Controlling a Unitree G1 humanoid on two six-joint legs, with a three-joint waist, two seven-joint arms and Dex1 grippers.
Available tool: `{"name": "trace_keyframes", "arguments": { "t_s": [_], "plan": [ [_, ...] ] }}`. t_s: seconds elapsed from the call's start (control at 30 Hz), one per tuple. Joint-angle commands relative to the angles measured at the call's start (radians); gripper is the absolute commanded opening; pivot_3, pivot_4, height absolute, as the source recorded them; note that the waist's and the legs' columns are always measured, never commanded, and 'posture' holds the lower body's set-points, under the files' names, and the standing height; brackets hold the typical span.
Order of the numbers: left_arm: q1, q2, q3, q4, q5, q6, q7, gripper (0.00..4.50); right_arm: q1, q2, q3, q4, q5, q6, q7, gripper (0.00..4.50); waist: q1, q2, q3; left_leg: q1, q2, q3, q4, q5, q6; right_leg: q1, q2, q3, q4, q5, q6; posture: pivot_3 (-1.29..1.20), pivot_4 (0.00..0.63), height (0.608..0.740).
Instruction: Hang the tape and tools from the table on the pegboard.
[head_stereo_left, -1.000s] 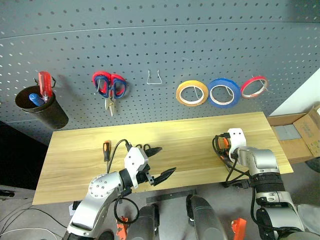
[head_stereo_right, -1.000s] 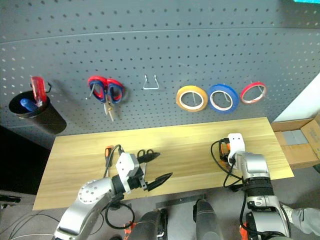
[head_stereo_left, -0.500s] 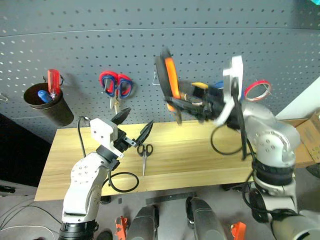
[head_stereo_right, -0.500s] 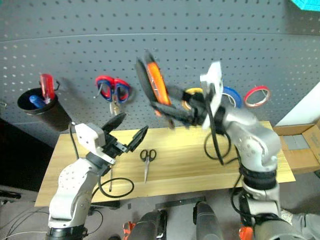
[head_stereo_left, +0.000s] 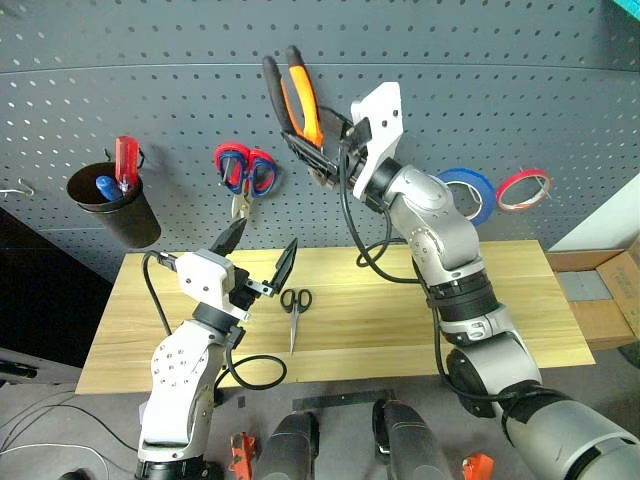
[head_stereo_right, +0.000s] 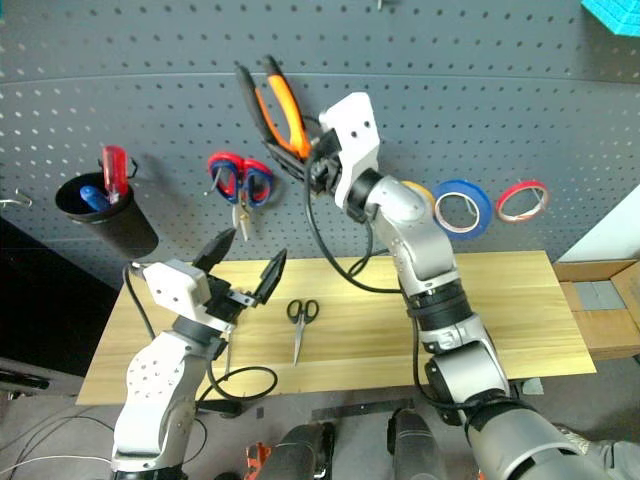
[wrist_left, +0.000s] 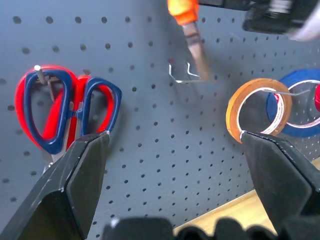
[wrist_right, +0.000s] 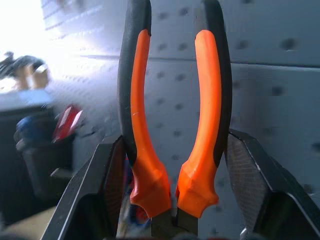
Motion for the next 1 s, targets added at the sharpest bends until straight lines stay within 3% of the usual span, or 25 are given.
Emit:
{"name": "trace_keyframes", "arguments": {
  "t_s": [0.03, 0.43, 0.63, 1.0],
  "plan": [
    [0.005, 0.002, -0.003, -0.056, 0.004, -0.012, 0.012, 4.50, -0.074, 0.010, -0.057, 0.057, -0.031, -0.126, -0.073, 2.40, 0.000, 0.000, 0.000, 0.000, 0.000, 0.000, 0.000, 0.000, 0.000, 0.000, 0.000, 0.000, 0.000, 0.000, 0.000, 0.01, 0.175, 0.740],
    [0.016, 0.013, 0.005, -0.070, 0.008, -0.010, 0.032, 4.50, -0.061, 0.063, -0.043, 0.325, -0.118, -0.409, -0.128, 2.40, -0.001, 0.000, -0.003, 0.003, 0.000, 0.001, 0.001, 0.001, -0.001, 0.002, 0.003, 0.001, 0.002, 0.002, -0.002, 0.04, 0.177, 0.740],
    [0.018, 0.018, 0.008, -0.077, 0.009, -0.005, 0.036, 4.50, -0.048, 0.055, -0.024, 0.453, -0.242, -0.545, -0.261, 2.40, -0.001, 0.000, -0.005, 0.004, 0.000, 0.001, 0.001, 0.002, -0.002, 0.003, 0.004, 0.002, 0.003, 0.002, -0.003, 0.04, 0.183, 0.740],
    [0.034, 0.028, 0.007, -0.086, 0.009, -0.003, 0.045, 4.50, 0.010, 0.081, -0.006, 0.484, -0.304, -0.591, -0.338, 2.40, 0.004, 0.000, -0.009, 0.012, 0.000, 0.000, 0.000, 0.002, -0.002, 0.011, 0.004, 0.001, 0.002, 0.002, -0.003, 0.05, 0.178, 0.740]
  ]
}}
